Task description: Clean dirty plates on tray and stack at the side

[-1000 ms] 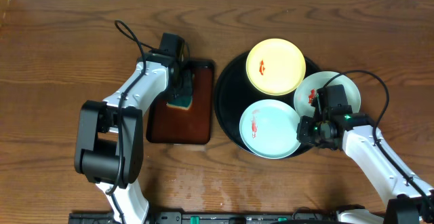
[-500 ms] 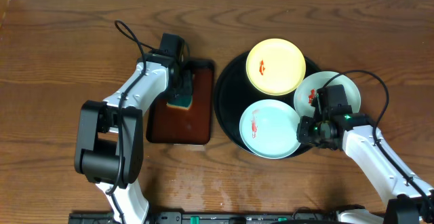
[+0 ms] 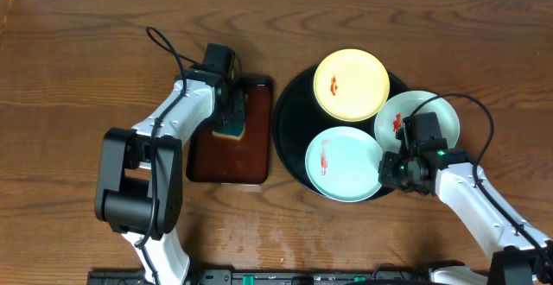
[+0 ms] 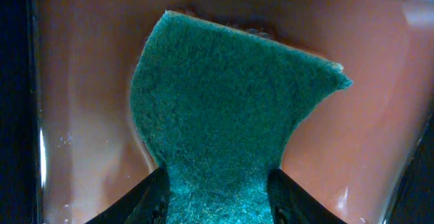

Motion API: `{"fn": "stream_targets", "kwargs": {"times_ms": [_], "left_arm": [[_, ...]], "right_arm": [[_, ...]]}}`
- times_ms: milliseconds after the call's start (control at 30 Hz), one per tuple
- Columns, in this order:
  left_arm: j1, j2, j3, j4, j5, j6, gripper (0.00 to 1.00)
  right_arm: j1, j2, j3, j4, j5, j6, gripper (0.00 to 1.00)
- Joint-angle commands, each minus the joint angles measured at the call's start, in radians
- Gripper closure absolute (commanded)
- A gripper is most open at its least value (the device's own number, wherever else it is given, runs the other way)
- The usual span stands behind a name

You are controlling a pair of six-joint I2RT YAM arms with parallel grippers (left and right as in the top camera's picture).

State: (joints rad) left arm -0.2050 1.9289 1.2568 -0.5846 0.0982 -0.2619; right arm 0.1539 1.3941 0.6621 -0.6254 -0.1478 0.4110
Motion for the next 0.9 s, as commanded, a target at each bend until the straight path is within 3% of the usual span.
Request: {"fn": "stream_targets", "kwargs": {"times_ms": [0,67,500,700,800,867], "left_arm": [[0.001,0.014,-0.025,-0.003,-0.006,0.001,0.51],[0.001,0.014,-0.025,-0.003,-0.006,0.001,0.51],[0.001,0.014,-0.025,0.000,-0.006,0.002,0.51],[0.001,0.014,-0.025,0.000,-0.006,0.002,0.52],[0.001,0.014,-0.026,0.001,-0.006,0.001,0.69],[0.001,0.014,-0.026,0.001,-0.006,0.002,0.71]], "right_arm": [[0.011,0.001,-0.006,0.016,0.008,0.005,0.93],[0.011,0.001,-0.006,0.027,0.008,0.004,0.99],[0.011,0.001,-0.006,0.231,-0.025,-0.053,0.99],[0.011,0.001,-0.006,0.243,-0.025,-0.087,0.99],[0.011,0.001,-0.006,0.240,-0.025,-0.087,0.99],[0.011,0.001,-0.007,0.240,-0.025,-0.087,0.99]]}}
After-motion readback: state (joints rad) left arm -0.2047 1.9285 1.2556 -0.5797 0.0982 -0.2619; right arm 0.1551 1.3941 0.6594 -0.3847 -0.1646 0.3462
